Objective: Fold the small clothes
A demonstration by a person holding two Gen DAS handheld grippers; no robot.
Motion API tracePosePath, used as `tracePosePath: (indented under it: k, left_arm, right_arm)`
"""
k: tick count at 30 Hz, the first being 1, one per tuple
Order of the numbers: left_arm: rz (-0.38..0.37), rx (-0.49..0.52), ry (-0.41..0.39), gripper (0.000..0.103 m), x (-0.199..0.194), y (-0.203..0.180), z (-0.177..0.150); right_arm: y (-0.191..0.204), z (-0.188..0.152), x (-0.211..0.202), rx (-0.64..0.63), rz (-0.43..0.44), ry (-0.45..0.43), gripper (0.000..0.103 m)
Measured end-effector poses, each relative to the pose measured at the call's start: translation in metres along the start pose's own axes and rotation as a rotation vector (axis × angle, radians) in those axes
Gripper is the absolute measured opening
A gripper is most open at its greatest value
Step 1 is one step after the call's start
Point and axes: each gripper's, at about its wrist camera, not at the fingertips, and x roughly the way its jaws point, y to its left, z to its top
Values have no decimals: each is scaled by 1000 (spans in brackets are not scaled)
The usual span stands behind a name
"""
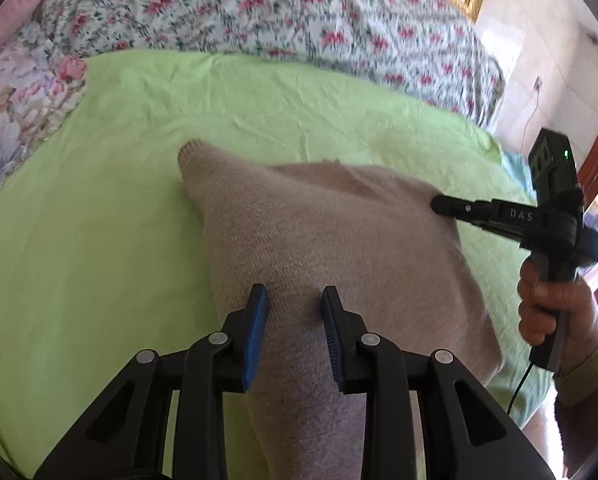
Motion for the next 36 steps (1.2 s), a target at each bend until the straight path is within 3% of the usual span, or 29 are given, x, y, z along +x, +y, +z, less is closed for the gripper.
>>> tracePosePath:
  k: [5,8,10,12,15,19,22,25,31,36]
  left_arm:
    - [26,11,21,31,12,2,-4]
    - [-5,-14,24,35,4,9,6]
    - [9,-47,23,49,4,19,16]
    - [16,-85,30,53,9,29,25]
    - [-24,-159,66,55,28,45,38]
    - [11,-177,99,58,50,48,42]
    - [9,-190,113,58,60,50,39]
    - [-6,-204,125,58,66,53,34]
    - [22,-182,77,58,29,45,23]
    - [22,-123,43,56,-21,26,-18]
  right_arm:
    - [-16,-22,36,46,-44,100,7]
    - [-17,-20,24,94,-31,77,9]
    - [-12,-16,10,94,-38,47,10]
    - [-2,-15,-10,71,-40,1,10]
    - [17,-23,-26,52,70,-5,10]
    - [31,-45,-17,31,109,74,10]
    - [17,-57,6,35,30,143,7]
    - [1,-57,18,55,26,159,0]
    - [14,-58,-7,36,36,132,3]
    - [30,-79,-47,8,35,89,3]
